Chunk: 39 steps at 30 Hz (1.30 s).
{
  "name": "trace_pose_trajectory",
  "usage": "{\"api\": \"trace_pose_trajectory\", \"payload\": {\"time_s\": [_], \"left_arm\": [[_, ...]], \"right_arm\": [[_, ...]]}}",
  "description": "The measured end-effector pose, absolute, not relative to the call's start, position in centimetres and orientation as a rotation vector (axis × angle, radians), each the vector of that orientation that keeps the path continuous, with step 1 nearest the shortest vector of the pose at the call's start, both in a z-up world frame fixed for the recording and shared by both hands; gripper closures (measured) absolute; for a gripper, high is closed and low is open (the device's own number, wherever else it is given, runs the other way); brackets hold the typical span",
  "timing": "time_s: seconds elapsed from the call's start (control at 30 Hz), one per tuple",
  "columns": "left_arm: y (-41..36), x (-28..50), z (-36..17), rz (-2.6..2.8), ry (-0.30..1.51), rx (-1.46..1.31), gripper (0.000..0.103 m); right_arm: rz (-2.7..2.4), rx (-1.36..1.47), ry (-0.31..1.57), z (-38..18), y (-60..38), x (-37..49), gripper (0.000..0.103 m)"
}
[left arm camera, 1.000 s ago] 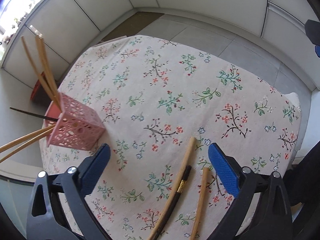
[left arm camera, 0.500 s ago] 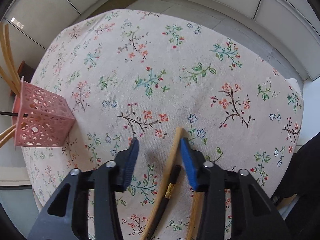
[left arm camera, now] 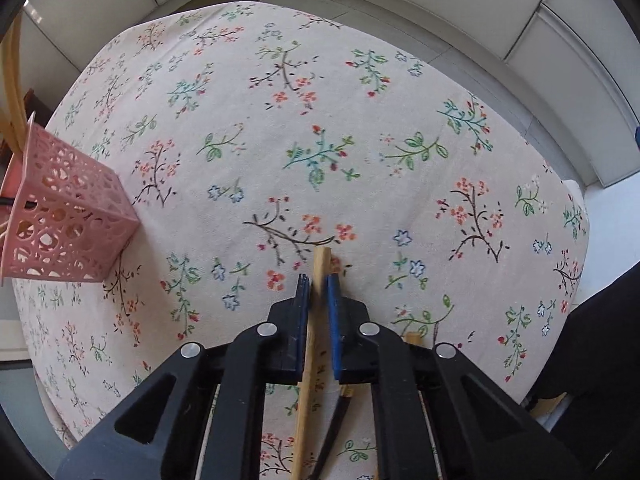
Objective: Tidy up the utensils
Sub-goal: 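Lift the chopstick upright with the left tool and carry it above the pink holder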
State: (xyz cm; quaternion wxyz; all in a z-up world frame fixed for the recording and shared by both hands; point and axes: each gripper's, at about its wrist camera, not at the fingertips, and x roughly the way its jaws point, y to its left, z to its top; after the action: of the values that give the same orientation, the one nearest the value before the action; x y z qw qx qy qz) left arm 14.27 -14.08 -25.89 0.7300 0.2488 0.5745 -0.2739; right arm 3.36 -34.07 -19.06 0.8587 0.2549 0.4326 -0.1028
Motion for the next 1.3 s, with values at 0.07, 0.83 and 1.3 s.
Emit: {"api": "trace_pose_trajectory", "payload": {"time_s": [0.07,0.83,1.3], "left_arm": [[-13.4,14.6,-25.8,-0.585,1.258,0.54,0.095],[-5.7,12.3,-21.5,-0.444,1.146,0.475,0.096],[-1.0,8.1,-13.9,-0.432,0.971,0.297,0.096]], "right_arm": [[-0.207,0.527,0.922,-19.3,-33.7,3.5,0.007],[-0.151,0.574,1.035,-21.1,-32.1,4.7,0.007],[-0.11,0.592,1.344,-28.1,-24.1,7.1,0.007]]}}
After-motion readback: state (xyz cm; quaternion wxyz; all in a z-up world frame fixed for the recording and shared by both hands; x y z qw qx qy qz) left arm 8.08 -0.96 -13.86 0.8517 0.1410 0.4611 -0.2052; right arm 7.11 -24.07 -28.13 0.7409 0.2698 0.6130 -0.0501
